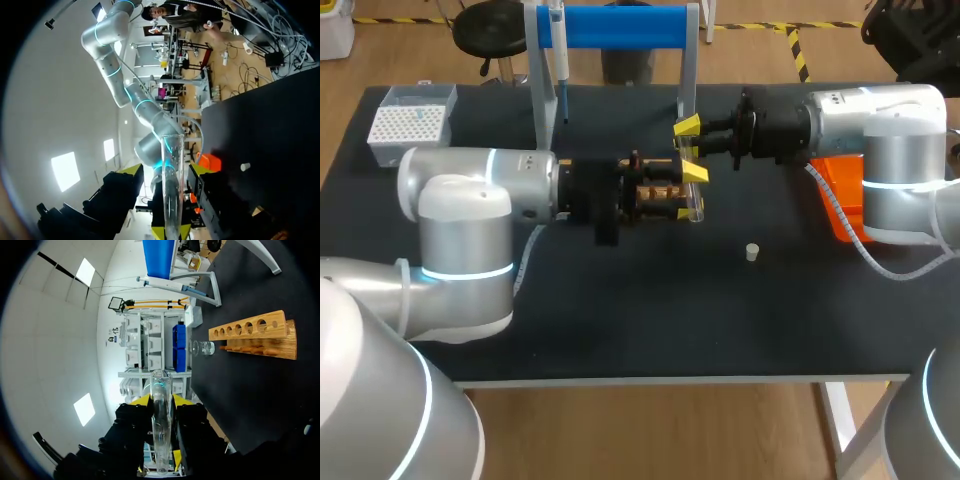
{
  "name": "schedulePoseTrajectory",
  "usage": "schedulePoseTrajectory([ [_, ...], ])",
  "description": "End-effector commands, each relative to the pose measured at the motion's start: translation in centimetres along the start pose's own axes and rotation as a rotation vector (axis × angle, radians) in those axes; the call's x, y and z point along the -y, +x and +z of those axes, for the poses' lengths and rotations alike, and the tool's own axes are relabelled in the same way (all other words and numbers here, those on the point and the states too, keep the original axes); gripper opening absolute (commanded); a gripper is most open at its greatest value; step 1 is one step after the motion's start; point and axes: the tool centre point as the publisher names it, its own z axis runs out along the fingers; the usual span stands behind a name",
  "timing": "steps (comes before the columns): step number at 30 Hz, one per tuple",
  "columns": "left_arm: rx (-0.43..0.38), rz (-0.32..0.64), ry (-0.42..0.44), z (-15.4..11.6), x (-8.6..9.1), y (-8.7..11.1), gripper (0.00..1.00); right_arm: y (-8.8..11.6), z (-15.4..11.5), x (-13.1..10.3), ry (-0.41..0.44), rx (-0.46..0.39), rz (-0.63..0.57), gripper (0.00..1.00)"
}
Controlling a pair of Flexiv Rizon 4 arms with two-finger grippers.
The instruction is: Invert the test tube, pick up the pipette, mount the tip to pipette, aspirate from beaker and dispense into the tube, eject the tip, return the pipette, and cap with the stopper.
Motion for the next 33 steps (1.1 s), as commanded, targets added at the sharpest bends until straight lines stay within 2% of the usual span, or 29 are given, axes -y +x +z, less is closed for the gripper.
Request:
schedulePoseTrajectory([
  [1,-0.002,0.000,0.006,0.33,-0.25,0.10,0.50,0.08,0.03,0.06,-0.003,0.002,-0.001,0.00],
  [7,-0.003,-0.003,0.004,0.38,-0.28,0.18,0.48,0.08,0.03,0.06,-0.003,0.002,-0.001,0.00],
  [21,0.002,-0.004,-0.005,0.23,-0.26,0.34,0.38,0.08,0.03,0.06,-0.003,0.002,-0.001,0.00],
  [25,0.003,-0.004,-0.008,0.22,-0.25,0.36,0.32,0.08,0.03,0.06,-0.003,0.002,-0.001,0.00],
  [29,0.005,-0.005,-0.010,0.18,-0.25,0.39,0.18,0.08,0.03,0.06,-0.003,0.002,-0.001,0.00],
  [31,0.006,-0.006,-0.012,0.15,-0.25,0.41,0.05,0.08,0.03,0.06,-0.003,0.002,-0.001,0.00],
  [33,0.007,-0.006,-0.013,0.12,-0.25,0.42,0.00,0.08,0.03,0.06,-0.003,0.002,-0.001,0.00],
])
